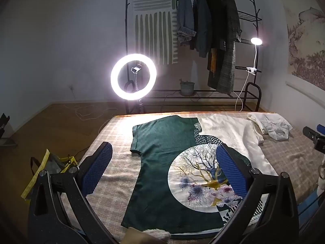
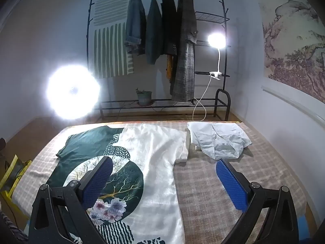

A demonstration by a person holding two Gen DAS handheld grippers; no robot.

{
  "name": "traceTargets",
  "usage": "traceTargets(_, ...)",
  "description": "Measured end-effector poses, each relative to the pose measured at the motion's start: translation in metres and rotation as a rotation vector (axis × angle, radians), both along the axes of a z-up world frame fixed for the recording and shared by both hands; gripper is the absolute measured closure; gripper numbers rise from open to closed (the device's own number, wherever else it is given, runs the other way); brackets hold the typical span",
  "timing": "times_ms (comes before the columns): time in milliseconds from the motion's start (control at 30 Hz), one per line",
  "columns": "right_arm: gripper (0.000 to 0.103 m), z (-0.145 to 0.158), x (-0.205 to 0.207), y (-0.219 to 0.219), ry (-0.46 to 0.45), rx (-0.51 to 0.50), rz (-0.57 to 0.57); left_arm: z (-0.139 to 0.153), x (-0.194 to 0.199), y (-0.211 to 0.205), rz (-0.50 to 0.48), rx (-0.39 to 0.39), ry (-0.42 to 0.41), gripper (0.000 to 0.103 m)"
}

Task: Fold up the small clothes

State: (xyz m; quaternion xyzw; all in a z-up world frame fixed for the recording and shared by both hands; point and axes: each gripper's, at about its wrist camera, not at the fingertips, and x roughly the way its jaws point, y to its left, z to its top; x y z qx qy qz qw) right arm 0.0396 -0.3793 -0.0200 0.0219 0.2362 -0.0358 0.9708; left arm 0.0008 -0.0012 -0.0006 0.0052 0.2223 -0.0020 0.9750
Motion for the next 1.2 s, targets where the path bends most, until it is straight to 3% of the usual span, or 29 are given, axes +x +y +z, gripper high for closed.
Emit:
traceTargets(300,0.000,0.005,-0.003,0.005,-0.041,-0.026,0.002,-0.002,0.002,0.002,0.002,0.013,0.006,0.000)
traceTargets(1200,0.000,0.002,-0.002,0.006,-0.036,-0.024,0.003,0.003,-0.002,-0.002,0.000,0.026,-0.014,0.000)
